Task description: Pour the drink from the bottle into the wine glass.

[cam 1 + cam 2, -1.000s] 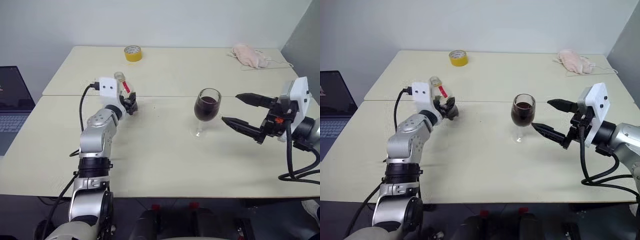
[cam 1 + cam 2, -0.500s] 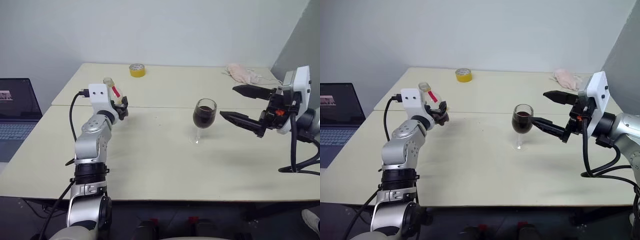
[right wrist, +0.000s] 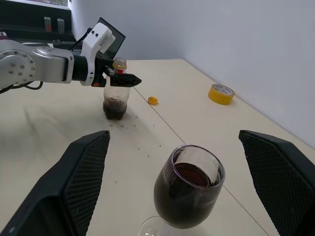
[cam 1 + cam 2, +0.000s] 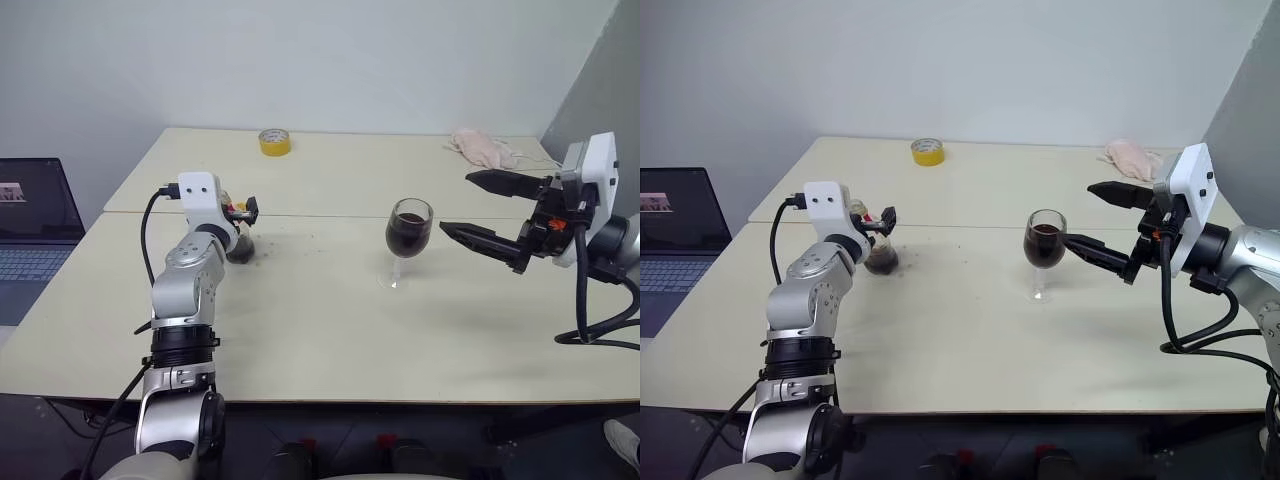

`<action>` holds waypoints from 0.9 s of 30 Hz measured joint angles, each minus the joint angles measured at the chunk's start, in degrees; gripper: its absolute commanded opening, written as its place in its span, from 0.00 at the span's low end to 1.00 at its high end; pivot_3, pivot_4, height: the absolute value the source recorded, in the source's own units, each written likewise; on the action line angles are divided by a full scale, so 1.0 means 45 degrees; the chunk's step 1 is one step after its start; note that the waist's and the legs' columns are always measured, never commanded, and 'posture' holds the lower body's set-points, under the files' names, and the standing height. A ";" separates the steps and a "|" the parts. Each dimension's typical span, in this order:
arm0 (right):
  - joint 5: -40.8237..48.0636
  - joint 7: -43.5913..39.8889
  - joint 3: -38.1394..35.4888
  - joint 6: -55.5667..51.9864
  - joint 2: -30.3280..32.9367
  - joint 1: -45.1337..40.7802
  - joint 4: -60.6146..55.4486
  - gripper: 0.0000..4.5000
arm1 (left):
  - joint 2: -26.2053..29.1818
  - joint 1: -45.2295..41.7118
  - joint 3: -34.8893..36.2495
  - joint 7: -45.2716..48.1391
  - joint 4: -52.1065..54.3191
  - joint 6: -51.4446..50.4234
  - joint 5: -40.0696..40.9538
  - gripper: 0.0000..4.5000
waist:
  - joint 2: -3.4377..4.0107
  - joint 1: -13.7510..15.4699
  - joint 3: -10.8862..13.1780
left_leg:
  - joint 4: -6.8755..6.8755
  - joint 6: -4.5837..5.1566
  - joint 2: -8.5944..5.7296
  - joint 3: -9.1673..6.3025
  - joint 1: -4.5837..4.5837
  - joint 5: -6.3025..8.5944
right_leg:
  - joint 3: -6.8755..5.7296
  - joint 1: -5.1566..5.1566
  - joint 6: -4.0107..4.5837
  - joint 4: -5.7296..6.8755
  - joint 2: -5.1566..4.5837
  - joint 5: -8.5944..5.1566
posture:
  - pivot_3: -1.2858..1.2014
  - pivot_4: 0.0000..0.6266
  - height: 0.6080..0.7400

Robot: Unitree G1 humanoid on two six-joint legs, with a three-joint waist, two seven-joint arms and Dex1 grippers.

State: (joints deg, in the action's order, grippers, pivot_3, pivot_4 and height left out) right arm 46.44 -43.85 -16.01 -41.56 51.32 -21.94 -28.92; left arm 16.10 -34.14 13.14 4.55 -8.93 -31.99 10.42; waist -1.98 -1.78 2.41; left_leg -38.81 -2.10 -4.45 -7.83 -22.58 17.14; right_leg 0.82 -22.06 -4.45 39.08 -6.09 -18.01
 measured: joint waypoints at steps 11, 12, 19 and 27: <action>-0.0041 -0.0116 0.0107 0.0001 -0.0001 -0.0223 0.0008 1.00 | 0.0420 -0.0004 0.0016 0.0290 0.0931 -0.0149 0.0133 1.00 | 0.0007 -0.0006 -0.0036 | 0.0001 0.0000 0.0002 0.0002 0.0000 0.0000 | 0.0005 -0.0004 0.0000 -0.0001 -0.0001 0.0000 | 0.52 0.00 1.00; -0.0042 -0.0173 0.0107 0.0001 -0.0002 -0.0224 0.0011 1.00 | 0.0482 -0.0009 0.0025 0.0289 0.1087 -0.0229 0.0159 1.00 | 0.0009 -0.0006 -0.0049 | 0.0000 0.0000 0.0001 0.0002 0.0000 0.0000 | 0.0004 -0.0004 0.0000 -0.0002 -0.0001 0.0000 | 0.52 0.00 1.00; -0.0109 -0.0309 0.0239 0.0094 -0.0014 -0.0318 0.0160 1.00 | 0.0626 -0.0089 0.0042 0.0302 0.1854 -0.0676 0.0297 1.00 | 0.0005 -0.0004 -0.0104 | 0.0001 0.0000 0.0001 0.0002 0.0000 0.0001 | 0.0004 -0.0003 0.0001 -0.0007 -0.0002 0.0000 | 0.52 0.00 1.00; -0.0272 -0.0523 0.0368 0.0305 -0.0034 -0.0388 0.0511 1.00 | 0.0641 -0.0178 0.0028 0.0636 0.2314 -0.0884 0.0578 1.00 | 0.0005 -0.0004 -0.0116 | 0.0000 0.0000 0.0001 0.0002 0.0001 0.0001 | 0.0006 -0.0004 0.0001 -0.0009 -0.0002 0.0000 | 0.52 0.00 1.00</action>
State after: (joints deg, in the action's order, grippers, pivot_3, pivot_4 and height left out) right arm 45.22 -46.21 -14.35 -40.18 51.16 -23.69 -26.62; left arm 18.99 -34.94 13.27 7.41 1.48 -35.97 13.03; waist -1.96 -1.80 1.89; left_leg -38.81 -2.10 -4.44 -7.82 -22.58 17.14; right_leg 0.85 -22.08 -4.44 39.04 -6.10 -18.01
